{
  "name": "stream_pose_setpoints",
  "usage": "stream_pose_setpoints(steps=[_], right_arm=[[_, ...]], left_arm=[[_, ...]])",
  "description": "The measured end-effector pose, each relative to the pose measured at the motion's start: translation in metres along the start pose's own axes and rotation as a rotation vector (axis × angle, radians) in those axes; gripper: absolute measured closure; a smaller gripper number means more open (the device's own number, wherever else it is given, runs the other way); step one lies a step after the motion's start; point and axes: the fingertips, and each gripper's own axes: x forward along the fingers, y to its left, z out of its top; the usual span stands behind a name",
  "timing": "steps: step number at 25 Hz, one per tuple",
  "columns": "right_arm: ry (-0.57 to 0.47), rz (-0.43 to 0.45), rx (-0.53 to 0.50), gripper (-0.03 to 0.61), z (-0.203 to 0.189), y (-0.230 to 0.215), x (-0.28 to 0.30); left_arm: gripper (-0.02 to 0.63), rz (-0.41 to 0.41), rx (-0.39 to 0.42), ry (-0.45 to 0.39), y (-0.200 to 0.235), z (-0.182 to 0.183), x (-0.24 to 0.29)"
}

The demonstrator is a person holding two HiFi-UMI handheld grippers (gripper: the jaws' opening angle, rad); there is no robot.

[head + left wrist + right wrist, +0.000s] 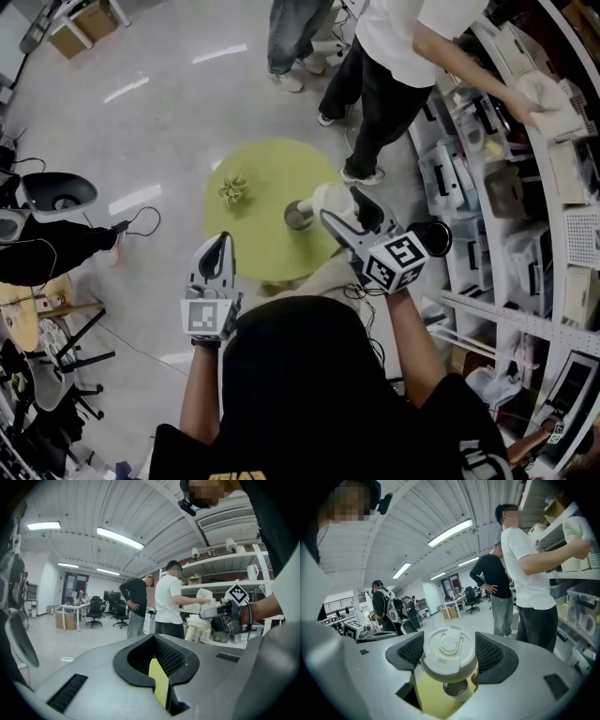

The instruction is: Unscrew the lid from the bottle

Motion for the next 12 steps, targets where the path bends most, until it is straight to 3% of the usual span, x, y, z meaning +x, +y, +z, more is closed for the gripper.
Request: stream_pose_setpoints(steps=[12], right_arm=[[-0.007, 0.005, 0.004, 0.238, 0.0049, 0.0025, 0.0003]], left_arm=[[0.597, -0.008, -0.018, 0.003, -0.0008, -0.0008, -0.0007]])
